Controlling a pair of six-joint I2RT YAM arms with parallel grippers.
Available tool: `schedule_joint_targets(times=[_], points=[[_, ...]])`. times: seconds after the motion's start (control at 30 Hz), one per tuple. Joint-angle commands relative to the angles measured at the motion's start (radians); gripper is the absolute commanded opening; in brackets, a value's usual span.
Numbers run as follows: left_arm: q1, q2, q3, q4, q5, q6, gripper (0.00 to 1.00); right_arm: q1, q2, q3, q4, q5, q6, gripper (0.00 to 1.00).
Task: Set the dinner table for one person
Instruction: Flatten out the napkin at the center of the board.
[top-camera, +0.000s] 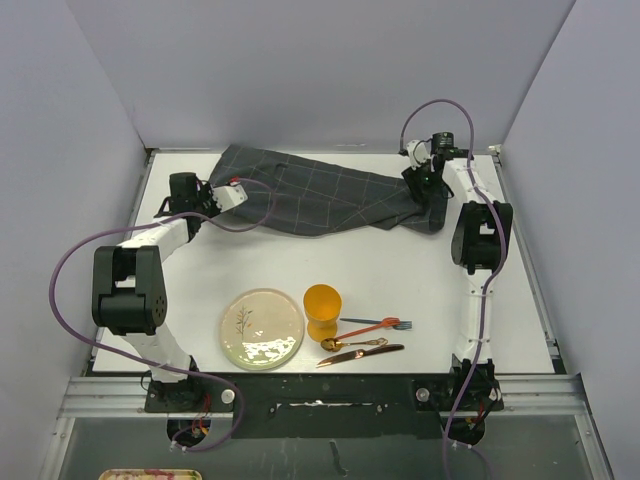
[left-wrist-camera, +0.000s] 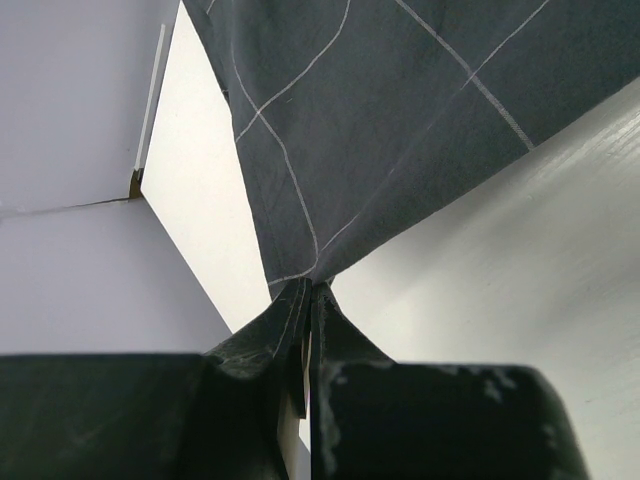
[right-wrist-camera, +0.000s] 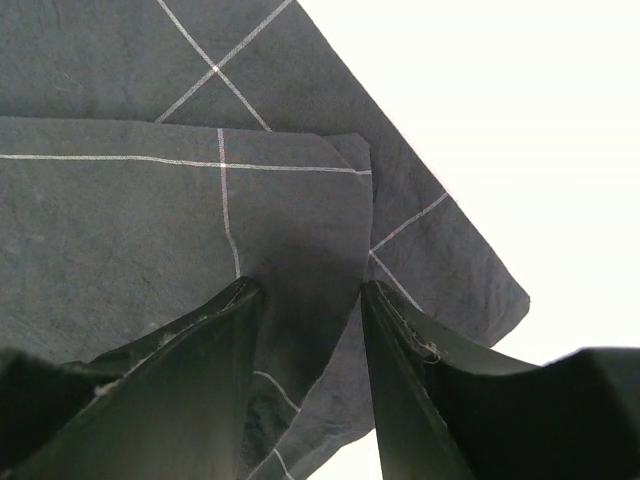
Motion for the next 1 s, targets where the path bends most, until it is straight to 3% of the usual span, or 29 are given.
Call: schedule_joint_targets(times=[0.0,0.4,0.73,0.97], points=[[-0.002,-0.008,0.030,0.017,0.009,0.004,0.00,-0.008,-0.048,0.028,0.047,0.005,0.000,0.45],[-0.001,-0.004,0.019,0.017,0.004,0.013,0.00,-0.015,-0.023,0.041,0.031,-0.007,0.023,0.43],[-0.008,0.008,0.036,0.010,0.005,0.012,0.00,-0.025,-0.022,0.047,0.000,-0.065,0.047,0.13],[-0.014,0.008,0.048,0.005,0.002,0.010,0.00,-0.024,-0.056,0.076,-0.006,-0.059,0.042,0.04]])
